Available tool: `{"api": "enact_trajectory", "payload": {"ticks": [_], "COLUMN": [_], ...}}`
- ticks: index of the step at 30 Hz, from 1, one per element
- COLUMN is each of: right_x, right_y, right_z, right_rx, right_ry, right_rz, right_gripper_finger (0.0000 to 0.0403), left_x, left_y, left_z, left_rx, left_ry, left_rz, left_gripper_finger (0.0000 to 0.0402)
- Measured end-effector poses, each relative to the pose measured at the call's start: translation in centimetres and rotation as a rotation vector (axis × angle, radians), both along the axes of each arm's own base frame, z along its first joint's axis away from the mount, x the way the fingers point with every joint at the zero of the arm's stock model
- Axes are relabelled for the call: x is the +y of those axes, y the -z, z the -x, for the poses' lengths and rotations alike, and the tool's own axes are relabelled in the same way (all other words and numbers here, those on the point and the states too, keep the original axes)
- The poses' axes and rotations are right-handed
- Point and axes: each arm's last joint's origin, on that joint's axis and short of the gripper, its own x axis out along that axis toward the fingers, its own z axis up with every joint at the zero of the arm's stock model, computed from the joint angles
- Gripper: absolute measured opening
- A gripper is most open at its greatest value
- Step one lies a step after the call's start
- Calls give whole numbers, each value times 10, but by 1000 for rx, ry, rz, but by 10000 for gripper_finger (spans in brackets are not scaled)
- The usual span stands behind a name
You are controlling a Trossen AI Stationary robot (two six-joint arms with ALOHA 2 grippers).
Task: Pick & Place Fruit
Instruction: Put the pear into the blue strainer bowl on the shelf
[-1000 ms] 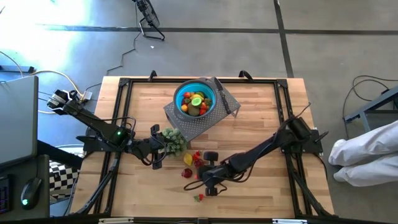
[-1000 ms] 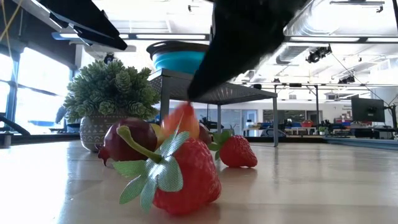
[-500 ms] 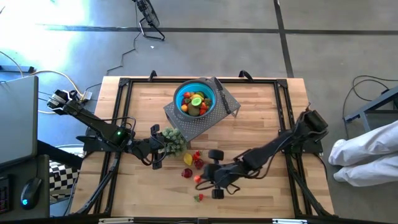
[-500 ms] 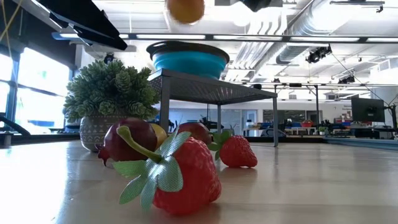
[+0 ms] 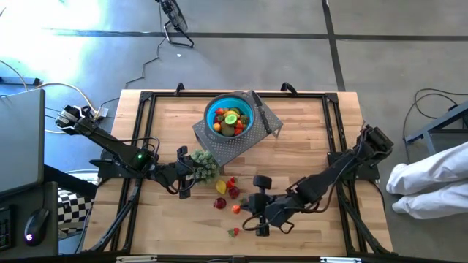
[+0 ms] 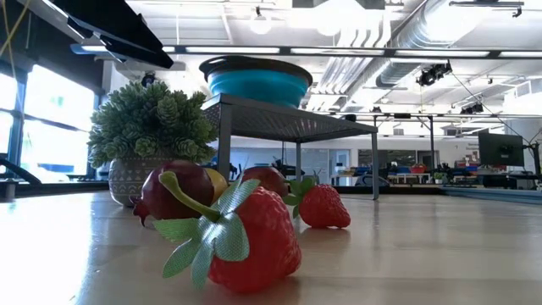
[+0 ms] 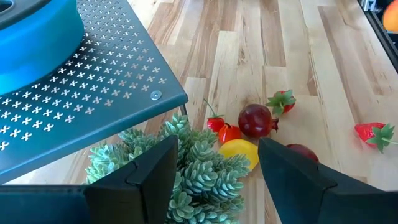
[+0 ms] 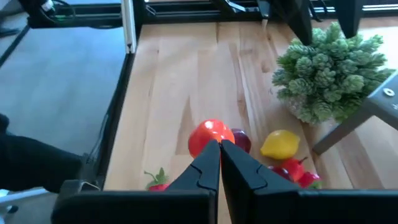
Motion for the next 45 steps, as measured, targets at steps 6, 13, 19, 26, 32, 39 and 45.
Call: {"api": "enact_trajectory", "payload": {"ticks": [6, 13, 19, 26, 32, 39, 45], "right_x": [-9, -20, -30, -48, -73, -111, -157], "right_y": [1, 1, 0, -15, -42, -59, -61], "right_z": [-4, -11, -17, -19, -12, -13, -19], "right_rx": [8, 10, -2, -58, -124, -150, -123], "right_ry": [29, 55, 91, 88, 87, 104, 175], "right_rz": [9, 17, 9, 46, 119, 253, 369], "right_gripper_finger": [3, 3, 3, 3, 3, 3, 3], "left_x": [0, 0, 0, 0, 0, 0, 1], "left_y": [0, 0, 0, 0, 0, 0, 0], "left_z": [0, 0, 0, 0, 0, 0, 0], "left_rx": [0, 0, 0, -1, -2, -3, -4], "left_ry": [0, 0, 0, 0, -1, 1, -11], "left_rz": [0, 0, 0, 1, 2, -3, -14], "left_gripper_finger": [218, 218, 218, 218, 218, 218, 218]}}
